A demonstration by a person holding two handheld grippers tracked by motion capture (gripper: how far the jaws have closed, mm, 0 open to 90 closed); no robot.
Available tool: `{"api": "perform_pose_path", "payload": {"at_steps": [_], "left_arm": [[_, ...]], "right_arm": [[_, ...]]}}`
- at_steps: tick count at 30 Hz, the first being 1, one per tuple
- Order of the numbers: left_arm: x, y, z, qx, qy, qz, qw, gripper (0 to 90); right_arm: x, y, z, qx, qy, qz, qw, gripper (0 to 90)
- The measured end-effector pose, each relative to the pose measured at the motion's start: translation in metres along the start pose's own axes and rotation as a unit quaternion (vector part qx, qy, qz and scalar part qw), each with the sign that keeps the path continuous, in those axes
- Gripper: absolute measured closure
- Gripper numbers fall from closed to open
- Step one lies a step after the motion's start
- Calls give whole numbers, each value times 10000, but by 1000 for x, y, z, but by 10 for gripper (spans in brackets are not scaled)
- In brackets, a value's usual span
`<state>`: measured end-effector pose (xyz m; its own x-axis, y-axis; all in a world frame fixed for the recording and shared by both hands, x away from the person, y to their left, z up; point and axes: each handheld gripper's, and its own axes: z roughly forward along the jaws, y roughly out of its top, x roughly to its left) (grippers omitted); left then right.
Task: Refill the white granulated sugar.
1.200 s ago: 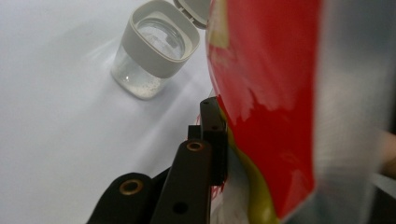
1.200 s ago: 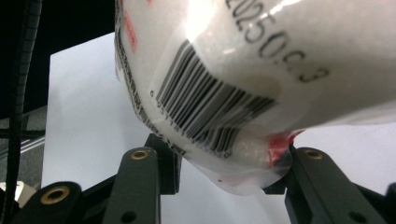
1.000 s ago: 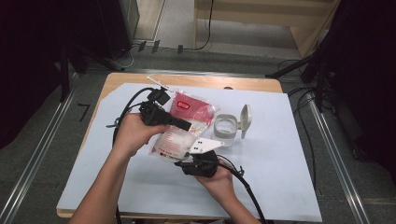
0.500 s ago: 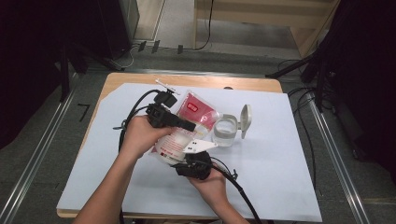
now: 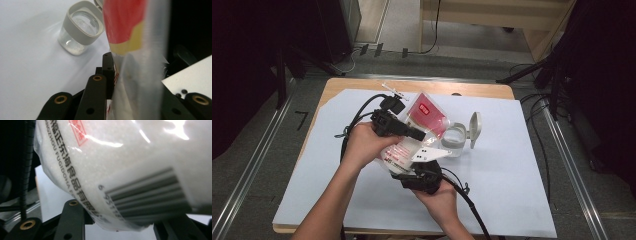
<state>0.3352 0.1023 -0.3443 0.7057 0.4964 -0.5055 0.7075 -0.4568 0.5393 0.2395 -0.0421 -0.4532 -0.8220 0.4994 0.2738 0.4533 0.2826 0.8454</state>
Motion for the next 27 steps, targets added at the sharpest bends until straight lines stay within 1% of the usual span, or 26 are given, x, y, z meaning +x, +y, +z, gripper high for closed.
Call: {"api": "perform_pose_path", "payload": {"at_steps": [1, 3, 4, 6, 7, 8, 10, 12, 13, 14, 15, 16, 17, 19, 20, 21, 22, 24, 25, 26, 27], "left_arm": [[-1, 1, 1, -18, -9, -55, 10000, 834], [-2, 3, 3, -8, 43, -88, 10000, 839], [-2, 4, 4, 56, 65, -78, 9999, 842], [-4, 6, 6, 110, 91, -82, 9999, 843], [-5, 8, 8, 167, 94, -64, 9998, 844], [-5, 9, 8, 229, 116, -44, 9997, 844], [-5, 12, 10, 358, 158, -87, 9992, 843], [-5, 15, 10, 389, 185, -109, 9990, 842], [-4, 17, 10, 427, 176, -72, 9989, 838], [-4, 18, 10, 378, 177, -136, 9990, 826], [-3, 20, 9, 380, 163, -173, 9990, 814], [-1, 21, 9, 380, 151, -185, 9990, 774], [0, 22, 9, 384, 156, -246, 9988, 769], [1, 24, 9, 427, 106, -228, 9988, 773], [0, 25, 9, 414, 102, -227, 9988, 771], [-1, 26, 10, 459, 135, -187, 9987, 771], [-1, 27, 11, 471, 177, -162, 9986, 798], [-1, 28, 13, 564, 220, -207, 9980, 850], [0, 30, 15, 647, 233, -203, 9974, 862], [0, 31, 16, 691, 246, -246, 9970, 872], [0, 34, 18, 778, 289, -259, 9962, 877]], "right_arm": [[1, 0, 0, 16, -57, -12, 10000, 544], [2, 1, 2, 34, -195, -40, 9998, 514], [1, 2, 3, 35, -230, 11, 9997, 514], [-1, 2, 3, 53, -190, 123, 9997, 537], [-2, 3, 3, 52, -218, 153, 9996, 548], [-3, 3, 3, 53, -202, 214, 9996, 565], [-4, 2, 3, 35, -138, 313, 9994, 574], [-6, 1, 3, -10, -45, 401, 9992, 585], [-6, 1, 3, -24, -38, 427, 9991, 589], [-7, 1, 3, -80, 18, 493, 9987, 592], [-9, 0, 2, -98, 62, 552, 9984, 595], [-10, -1, 2, -161, 112, 655, 9977, 602], [-11, -1, 2, -186, 123, 675, 9975, 605], [-12, -1, 1, -209, 100, 694, 9973, 606], [-13, -2, 1, -219, 90, 735, 9970, 606], [-13, -2, 1, -239, 111, 770, 9967, 608], [-15, -3, 0, -265, 195, 838, 9959, 610], [-16, -3, 1, -282, 231, 889, 9954, 612], [-16, -3, 1, -274, 236, 902, 9953, 611], [-15, -3, 1, -254, 238, 897, 9954, 610], [-15, -3, 1, -241, 214, 842, 9959, 608]]}}
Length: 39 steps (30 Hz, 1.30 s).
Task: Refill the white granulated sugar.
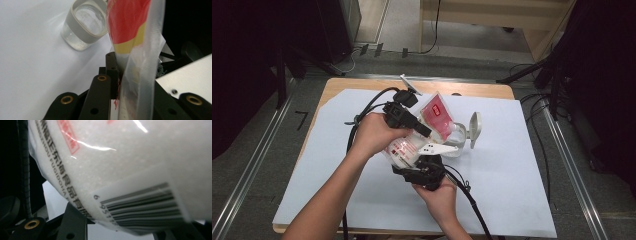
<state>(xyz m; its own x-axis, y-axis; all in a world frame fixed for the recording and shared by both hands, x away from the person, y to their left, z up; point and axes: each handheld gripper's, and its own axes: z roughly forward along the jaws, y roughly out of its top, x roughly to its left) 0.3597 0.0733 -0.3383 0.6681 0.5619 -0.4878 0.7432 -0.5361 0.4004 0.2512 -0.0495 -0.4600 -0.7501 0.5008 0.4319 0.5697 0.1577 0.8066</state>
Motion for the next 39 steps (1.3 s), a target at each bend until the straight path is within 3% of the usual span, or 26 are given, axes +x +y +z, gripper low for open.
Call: {"api": "perform_pose_path", "payload": {"at_steps": [5, 7, 15, 19, 23, 26, 29, 32, 39], "left_arm": [[-4, 9, 2, 188, 129, -56, 9997, 888], [-6, 12, 3, 207, 191, -79, 9996, 887], [-8, 22, 3, 316, 374, 15, 9988, 871], [-8, 24, 4, 310, 359, 0, 9989, 839], [-8, 26, 2, 266, 334, -15, 9991, 829], [-8, 28, 3, 377, 344, 3, 9987, 875], [-8, 30, 6, 471, 388, -26, 9981, 886], [-9, 33, 6, 475, 415, -52, 9980, 888], [-12, 39, 1, 421, 588, -56, 9974, 875]], "right_arm": [[5, 6, 2, 154, -214, -266, 9993, 551], [6, 8, 3, 161, -248, -293, 9991, 566], [1, 14, 0, -35, -28, 103, 9999, 627], [-1, 13, 1, -148, 174, 370, 9991, 633], [-3, 13, 0, -243, 239, 457, 9984, 636], [-2, 14, 0, -233, 211, 381, 9988, 631], [3, 15, 1, -70, -55, 6, 10000, 612], [4, 16, 1, -64, -103, -89, 9999, 592], [0, 24, 2, -193, 63, 89, 9998, 632]]}}
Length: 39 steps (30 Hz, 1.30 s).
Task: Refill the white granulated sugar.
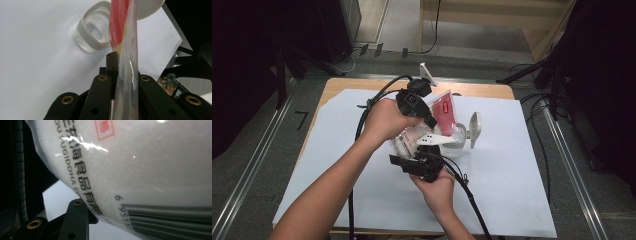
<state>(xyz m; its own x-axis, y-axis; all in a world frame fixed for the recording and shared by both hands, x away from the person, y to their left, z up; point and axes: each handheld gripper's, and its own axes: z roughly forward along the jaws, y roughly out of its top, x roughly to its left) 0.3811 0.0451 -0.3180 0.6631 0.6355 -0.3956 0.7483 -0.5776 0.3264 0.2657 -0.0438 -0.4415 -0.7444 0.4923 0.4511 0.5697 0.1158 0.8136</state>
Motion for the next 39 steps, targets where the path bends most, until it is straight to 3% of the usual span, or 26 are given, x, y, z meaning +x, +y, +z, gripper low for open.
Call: {"api": "perform_pose_path", "payload": {"at_steps": [6, 15, 19, 26, 33, 36, 39], "left_arm": [[2, 2, -4, -21, -19, -51, 10000, 813], [4, 0, -13, -24, -80, -34, 10000, 795], [2, -2, -15, 78, 45, 11, 10000, 809], [1, -2, -16, 176, 50, -1, 9998, 875], [-3, 2, -13, 175, 126, -21, 9998, 892], [-5, 4, -13, 132, 176, -22, 9998, 892], [-7, 5, -12, 118, 191, -23, 9997, 887]], "right_arm": [[-4, 0, 4, -189, 304, 349, 9988, 639], [-8, -1, 1, -361, 408, 562, 9969, 643], [-7, -2, 1, -349, 432, 531, 9970, 643], [-6, -3, 2, -280, 390, 377, 9981, 640], [0, 4, 2, -123, 119, 116, 9998, 607], [0, 7, 4, -116, 123, 183, 9997, 564], [-2, 9, 4, -152, 109, 269, 9995, 589]]}}
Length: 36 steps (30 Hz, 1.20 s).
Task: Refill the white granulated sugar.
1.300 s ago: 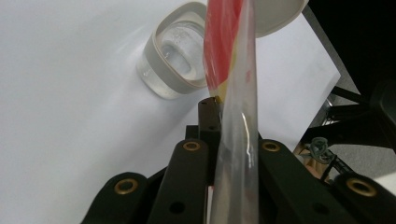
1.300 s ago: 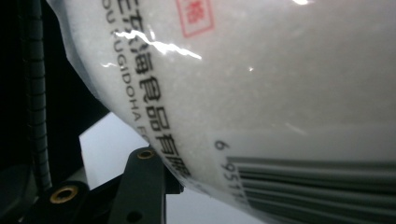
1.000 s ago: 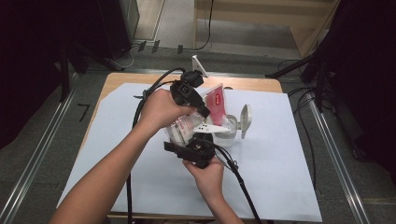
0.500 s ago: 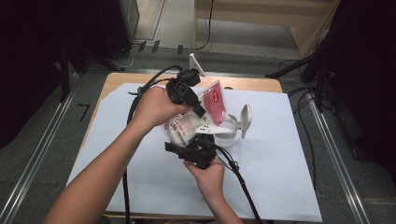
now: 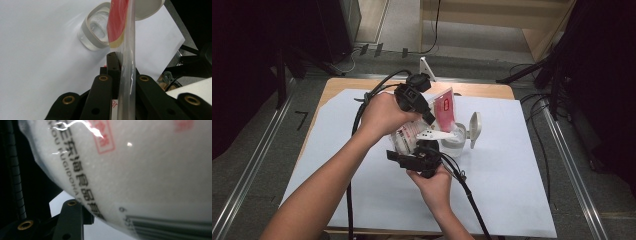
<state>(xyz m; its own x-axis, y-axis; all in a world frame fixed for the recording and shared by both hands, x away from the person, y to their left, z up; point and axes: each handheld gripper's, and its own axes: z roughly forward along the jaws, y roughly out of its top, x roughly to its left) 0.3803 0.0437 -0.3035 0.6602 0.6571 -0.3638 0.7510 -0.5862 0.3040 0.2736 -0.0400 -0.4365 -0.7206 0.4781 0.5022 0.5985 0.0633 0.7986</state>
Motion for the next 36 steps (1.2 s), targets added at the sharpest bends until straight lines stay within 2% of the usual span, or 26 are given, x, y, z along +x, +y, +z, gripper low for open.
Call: {"api": "perform_pose_path", "payload": {"at_steps": [5, 6, 11, 16, 18, 19, 22, 25, 28, 29, 31, 33, 36], "left_arm": [[0, 2, 3, 5, 22, -17, 10000, 837], [0, 2, 3, 26, 10, 38, 10000, 812], [-5, 3, 3, -18, -43, 198, 9998, 740], [-8, 5, 2, 72, -102, 199, 9997, 725], [-10, 6, 3, 169, -7, 254, 9995, 795], [-11, 6, 4, 227, -15, 282, 9993, 864], [-15, 10, 7, 383, 105, 260, 9989, 895], [-15, 12, 10, 354, 124, 161, 9992, 900], [-14, 15, 11, 388, 137, 50, 9991, 900], [-14, 15, 11, 318, 153, 8, 9994, 900], [-12, 15, 9, 267, 154, -30, 9995, 900], [-11, 15, 9, 236, 199, -85, 9995, 900], [-11, 14, 10, 252, 195, -100, 9994, 900]], "right_arm": [[-4, 0, 1, -77, 152, 256, 9995, 624], [-6, 0, 1, -99, 208, 289, 9993, 628], [-10, -4, -2, -279, 426, 490, 9975, 635], [-14, -9, -5, -410, 657, 694, 9946, 640], [-15, -10, -5, -430, 740, 765, 9934, 643], [-16, -11, -5, -442, 779, 806, 9927, 645], [-16, -11, -5, -416, 769, 774, 9932, 645], [-17, -10, -5, -384, 696, 732, 9941, 644], [-16, -9, -6, -306, 492, 522, 9970, 636], [-15, -9, -7, -274, 422, 449, 9977, 627], [-12, -8, -7, -247, 144, 212, 9994, 588], [-8, -7, -9, -263, -119, 38, 9996, 571], [-8, -6, -8, -225, -134, 116, 9996, 617]]}}
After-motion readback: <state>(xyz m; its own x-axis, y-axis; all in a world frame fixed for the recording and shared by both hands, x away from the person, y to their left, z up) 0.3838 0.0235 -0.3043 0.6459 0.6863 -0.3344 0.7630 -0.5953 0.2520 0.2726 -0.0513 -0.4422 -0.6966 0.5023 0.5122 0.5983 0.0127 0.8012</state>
